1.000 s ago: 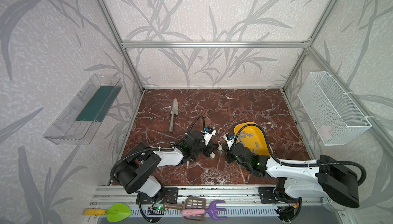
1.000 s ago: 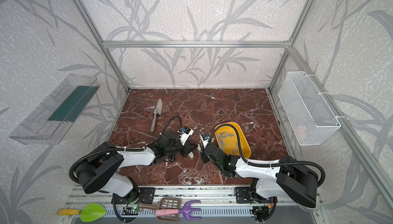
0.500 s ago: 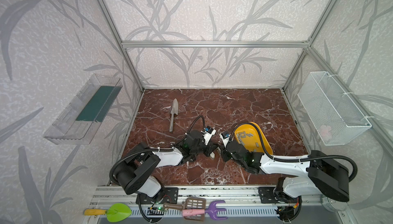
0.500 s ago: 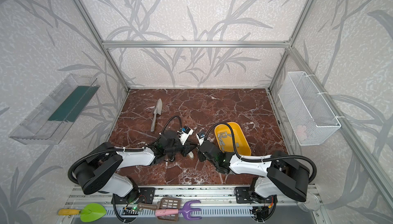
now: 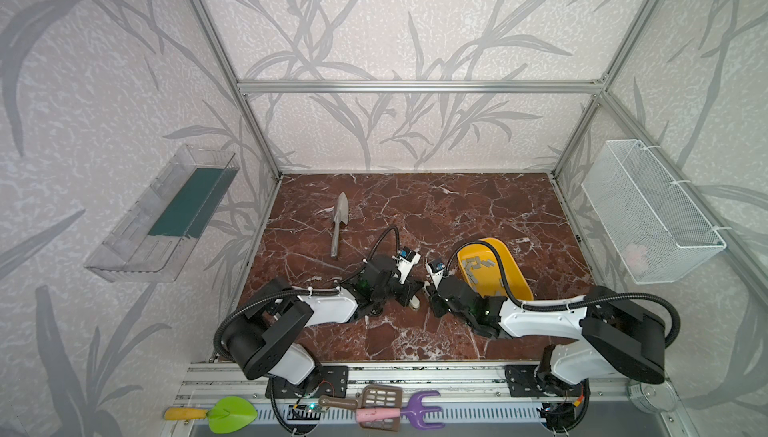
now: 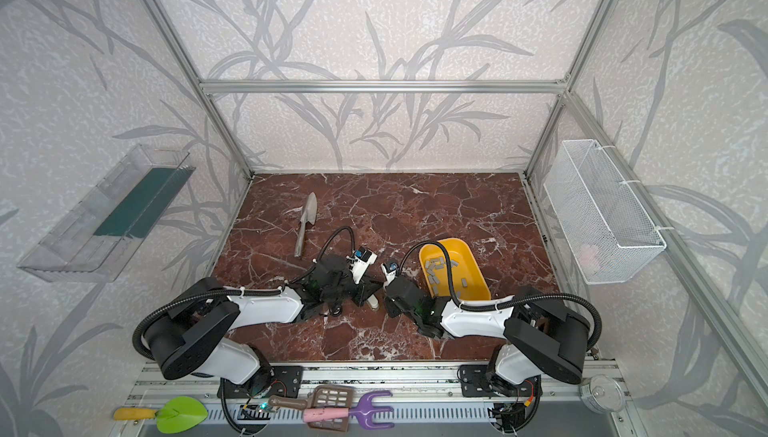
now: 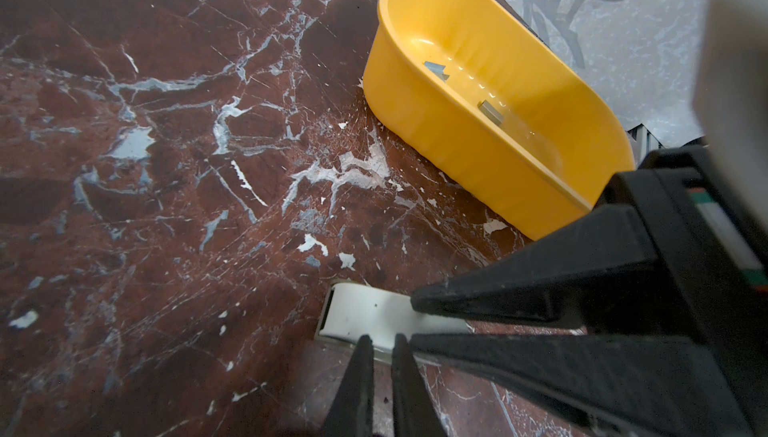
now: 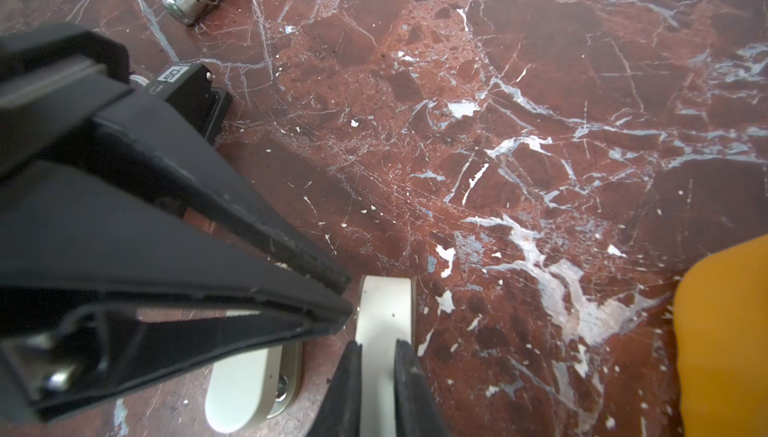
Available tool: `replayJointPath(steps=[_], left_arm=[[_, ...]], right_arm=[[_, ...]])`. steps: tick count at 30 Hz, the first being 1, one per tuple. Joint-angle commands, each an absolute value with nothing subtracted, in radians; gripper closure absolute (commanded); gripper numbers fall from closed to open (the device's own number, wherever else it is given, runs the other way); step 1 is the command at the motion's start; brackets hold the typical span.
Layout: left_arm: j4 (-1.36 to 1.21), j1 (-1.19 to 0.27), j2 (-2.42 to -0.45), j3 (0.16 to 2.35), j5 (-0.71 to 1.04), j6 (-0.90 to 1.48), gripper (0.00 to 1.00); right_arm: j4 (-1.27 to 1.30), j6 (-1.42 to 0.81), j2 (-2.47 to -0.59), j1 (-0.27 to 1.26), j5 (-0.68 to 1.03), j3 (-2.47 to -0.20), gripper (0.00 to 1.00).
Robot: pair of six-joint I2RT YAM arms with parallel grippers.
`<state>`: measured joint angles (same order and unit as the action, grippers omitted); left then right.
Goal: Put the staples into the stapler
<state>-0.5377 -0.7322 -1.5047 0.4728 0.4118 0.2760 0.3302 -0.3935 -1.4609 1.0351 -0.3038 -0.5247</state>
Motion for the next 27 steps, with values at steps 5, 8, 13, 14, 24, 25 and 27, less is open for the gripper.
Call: replayJointPath(steps=[5,8,13,14,24,25,27], left_arm=[[-0.543,-0.735,-1.533,0.509,0.408,0.245,0.87],[-0.549,-0.735,-1.544,0.509,0.416,0.247,0.88],[-0.564,-0.735,-1.560,0.509,0.432,0.252,0.88],[-0.568,-0.736,-1.562,0.509,0.434,0.253,0.88],[-0.600,-0.735,-1.581,0.499,0.439,0.262,0.88],[-0.603,-0.736,-1.583,0.499,0.441,0.262,0.88],[-0.608,-0.735,-1.590,0.499,0.444,0.265,0.88]], right_arm=[[0.344,-0.413,-1.501,1.032,-0.279,-0.525,0.83],[0.351,-0.420,-1.517,1.032,-0.271,-0.521,0.84],[0.368,-0.434,-1.532,1.032,-0.261,-0.511,0.85],[0.373,-0.438,-1.535,1.032,-0.261,-0.507,0.85],[0.413,-0.466,-1.573,1.032,-0.256,-0.472,0.88],[0.412,-0.470,-1.575,1.034,-0.257,-0.470,0.88],[0.422,-0.480,-1.581,1.041,-0.262,-0.460,0.88]])
